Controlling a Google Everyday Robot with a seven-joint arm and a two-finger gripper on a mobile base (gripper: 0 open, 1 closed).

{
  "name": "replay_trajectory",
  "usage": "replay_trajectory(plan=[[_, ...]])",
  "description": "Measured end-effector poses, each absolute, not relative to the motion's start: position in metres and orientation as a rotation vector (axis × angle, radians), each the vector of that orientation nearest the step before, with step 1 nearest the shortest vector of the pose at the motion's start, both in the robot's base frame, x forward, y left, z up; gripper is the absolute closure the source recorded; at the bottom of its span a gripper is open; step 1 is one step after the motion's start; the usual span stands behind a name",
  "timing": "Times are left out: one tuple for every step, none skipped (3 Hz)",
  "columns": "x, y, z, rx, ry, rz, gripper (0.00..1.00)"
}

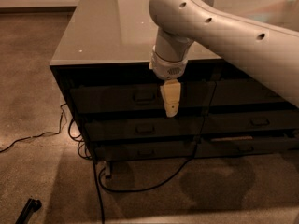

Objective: Open top drawer

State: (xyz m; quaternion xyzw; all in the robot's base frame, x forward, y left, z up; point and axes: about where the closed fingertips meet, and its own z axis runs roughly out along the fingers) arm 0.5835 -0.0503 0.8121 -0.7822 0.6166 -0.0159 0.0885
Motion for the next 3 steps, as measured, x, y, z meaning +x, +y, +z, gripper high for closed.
replay_trajectory(plan=[[0.583, -0.048, 0.809, -2.351, 1.828, -0.066, 0.0], [0.595, -0.041, 0.776, -2.403, 1.835, -0.064, 0.0], [0.612, -0.038, 0.741, -2.435, 1.855, -0.01, 0.0]])
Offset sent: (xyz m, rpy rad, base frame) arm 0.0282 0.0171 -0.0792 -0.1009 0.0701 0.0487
